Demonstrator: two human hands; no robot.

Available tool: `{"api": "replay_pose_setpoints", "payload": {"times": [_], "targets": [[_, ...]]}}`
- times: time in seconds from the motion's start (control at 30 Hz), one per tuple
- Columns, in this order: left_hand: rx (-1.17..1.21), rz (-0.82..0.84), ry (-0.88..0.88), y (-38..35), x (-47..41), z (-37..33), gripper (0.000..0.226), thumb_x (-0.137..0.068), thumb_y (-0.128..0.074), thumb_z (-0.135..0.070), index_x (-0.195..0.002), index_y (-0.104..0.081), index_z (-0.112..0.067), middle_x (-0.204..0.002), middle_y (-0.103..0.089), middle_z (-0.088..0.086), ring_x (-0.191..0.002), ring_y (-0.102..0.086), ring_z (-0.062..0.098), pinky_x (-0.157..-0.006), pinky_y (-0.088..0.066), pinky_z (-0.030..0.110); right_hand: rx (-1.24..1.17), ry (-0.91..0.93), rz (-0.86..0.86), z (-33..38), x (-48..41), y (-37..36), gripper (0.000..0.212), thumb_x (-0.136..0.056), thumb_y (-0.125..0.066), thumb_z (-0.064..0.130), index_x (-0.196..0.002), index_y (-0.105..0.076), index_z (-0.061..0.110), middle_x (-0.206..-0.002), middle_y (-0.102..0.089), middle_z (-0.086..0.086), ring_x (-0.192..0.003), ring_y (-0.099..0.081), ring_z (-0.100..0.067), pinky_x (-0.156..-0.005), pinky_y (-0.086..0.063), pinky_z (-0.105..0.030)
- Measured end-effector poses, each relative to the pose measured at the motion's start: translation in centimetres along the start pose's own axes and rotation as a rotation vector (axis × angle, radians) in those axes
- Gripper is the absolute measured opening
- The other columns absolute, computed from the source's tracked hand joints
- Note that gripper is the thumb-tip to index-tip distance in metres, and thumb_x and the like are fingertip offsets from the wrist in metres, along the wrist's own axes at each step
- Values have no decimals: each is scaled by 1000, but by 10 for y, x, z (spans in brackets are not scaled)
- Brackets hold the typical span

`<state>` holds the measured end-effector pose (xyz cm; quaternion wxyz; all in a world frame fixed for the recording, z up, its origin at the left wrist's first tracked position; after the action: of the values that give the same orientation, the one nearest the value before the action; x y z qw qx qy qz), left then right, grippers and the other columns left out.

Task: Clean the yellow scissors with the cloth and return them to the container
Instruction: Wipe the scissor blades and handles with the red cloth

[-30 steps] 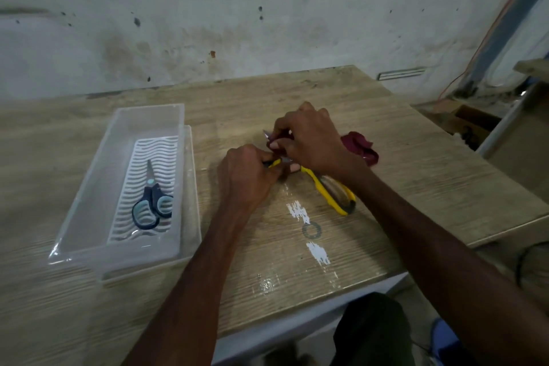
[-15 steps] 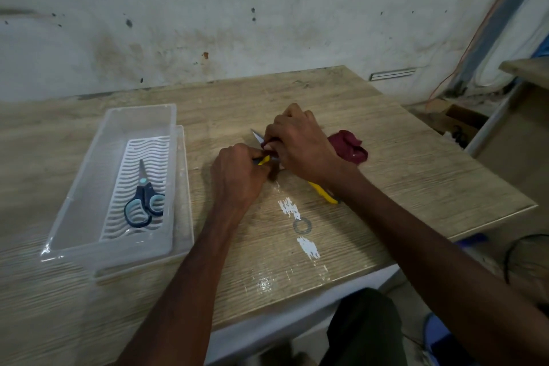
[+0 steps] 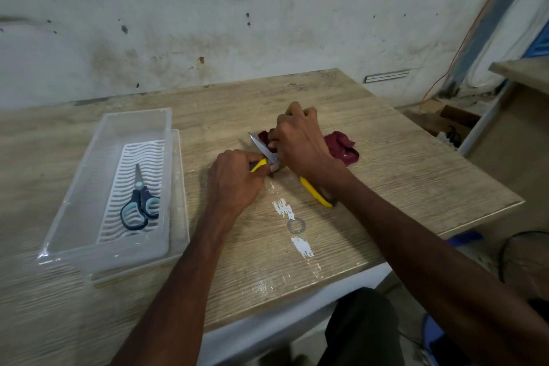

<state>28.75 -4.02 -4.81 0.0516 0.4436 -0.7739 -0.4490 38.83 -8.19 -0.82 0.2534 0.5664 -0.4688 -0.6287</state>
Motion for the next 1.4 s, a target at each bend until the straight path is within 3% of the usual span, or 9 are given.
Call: {"api": "replay_pose_setpoints", "payload": {"times": [0.2, 0.37, 0.47, 0.73, 0.9, 1.13, 1.3, 1.4], "targets": [[7, -56, 22, 3, -3, 5, 28, -80, -72, -52, -99, -78, -32, -84, -76, 1, -84, -67, 23, -63, -43, 29, -313, -105, -135, -20, 13, 21, 13, -84, -64, 25, -90, -76, 25, -84, -67, 2, -94, -46, -27, -75, -31, -37], [14, -30, 23, 4, -3, 3, 27, -83, -73, -44, -107, -76, -31, -93, -77, 3, -88, -68, 23, -70, -49, 31, -37, 158, -34, 10, 27, 15, 16, -77, -68, 29, -89, -74, 20, -82, -64, -2, -98, -49, -27, -75, -29, -37], [-45, -29, 20, 2, -3, 2, 23, -88, -69, -34, -110, -75, -29, -98, -77, 5, -91, -68, 25, -71, -49, 31, 25, 211, -2, 14, 28, 16, 16, -76, -68, 30, -87, -74, 20, -81, -65, -1, -100, -50, -26, -76, -30, -38], [-120, -10, 33, 2, -1, 3, 25, -87, -65, -40, -108, -76, -32, -95, -74, 8, -94, -65, 28, -65, -35, 27, -87, 76, 9, 13, -4, 5, 18, -88, -61, 30, -90, -76, 21, -80, -62, -4, -95, -45, -28, -74, -21, -36], [-88, -26, 9, 0, -3, 2, 30, -82, -68, -55, -101, -78, -34, -88, -74, 8, -89, -66, 29, -64, -43, 31, -119, 121, 7, -4, 15, 14, 18, -87, -58, 29, -91, -75, 22, -78, -62, -2, -97, -45, -25, -75, -17, -33], [-104, -15, -24, -5, -4, 5, 33, -82, -65, -61, -92, -78, -33, -76, -68, 9, -78, -63, 26, -58, -29, 29, -277, 5, 60, 9, -30, -11, 18, -88, -61, 31, -96, -76, 27, -88, -68, -3, -102, -48, -27, -82, -29, -36], [-180, -33, -4, -5, -7, 7, 25, -86, -63, -44, -107, -74, -35, -93, -71, 9, -91, -64, 29, -64, -36, 30, -265, 23, 33, 2, -13, -6, 17, -85, -63, 37, -95, -76, 32, -85, -70, 1, -99, -50, -24, -81, -30, -35], [-207, -31, -31, -7, -6, 4, 27, -87, -62, -44, -111, -73, -37, -96, -70, 10, -91, -65, 29, -65, -37, 30, -303, -32, 2, -7, -4, -1, 17, -84, -64, 42, -95, -75, 36, -87, -70, 4, -99, -50, -24, -85, -34, -39]]}}
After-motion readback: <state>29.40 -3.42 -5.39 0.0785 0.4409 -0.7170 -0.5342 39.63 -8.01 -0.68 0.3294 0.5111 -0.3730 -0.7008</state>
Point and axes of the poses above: each hand's wrist, its own x-axis away from the middle knuckle, its own y-axis out of the back of the hand, z = x × y, the point moved 9 cm from there along -x, towards the middle knuckle
